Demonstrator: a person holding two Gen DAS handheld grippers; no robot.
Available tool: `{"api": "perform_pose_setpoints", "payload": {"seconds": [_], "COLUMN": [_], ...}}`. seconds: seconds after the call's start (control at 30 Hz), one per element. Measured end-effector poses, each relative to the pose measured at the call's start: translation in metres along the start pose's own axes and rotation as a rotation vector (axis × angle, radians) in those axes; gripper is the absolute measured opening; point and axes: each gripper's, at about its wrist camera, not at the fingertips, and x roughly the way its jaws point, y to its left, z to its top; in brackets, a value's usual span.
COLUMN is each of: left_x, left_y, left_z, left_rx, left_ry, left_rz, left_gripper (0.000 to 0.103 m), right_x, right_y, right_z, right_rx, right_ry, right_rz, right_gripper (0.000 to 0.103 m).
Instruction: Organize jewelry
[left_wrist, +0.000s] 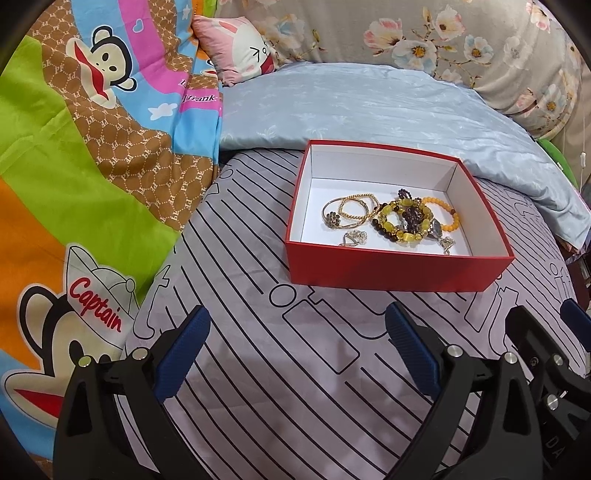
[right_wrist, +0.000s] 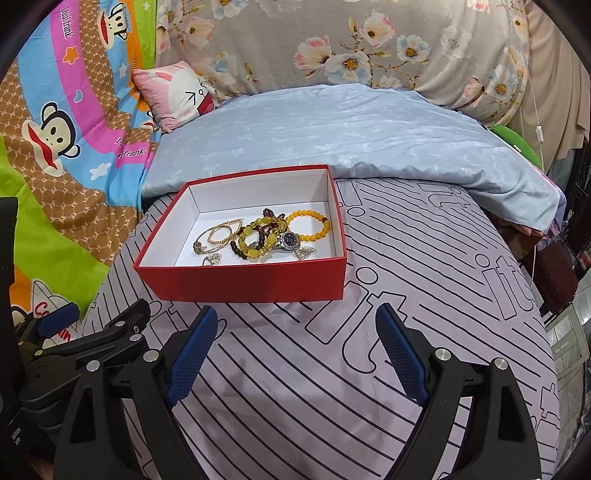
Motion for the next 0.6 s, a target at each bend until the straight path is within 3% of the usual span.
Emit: {"api": "perform_pose_setpoints", "payload": {"seconds": [0.6], "left_x": [-0.0028], "left_y": [0.0018], "left_z": [-0.0013], "left_rx": [-0.003], "left_ry": [-0.009], "left_rz": [0.01], "left_gripper": [0.093], "right_x": [-0.0038], "right_y": [-0.0012], "right_z": [0.0007], "right_rx": [0.004], "right_ry": [-0.007], "right_rz": [-0.002], "right_gripper": [0.086]}}
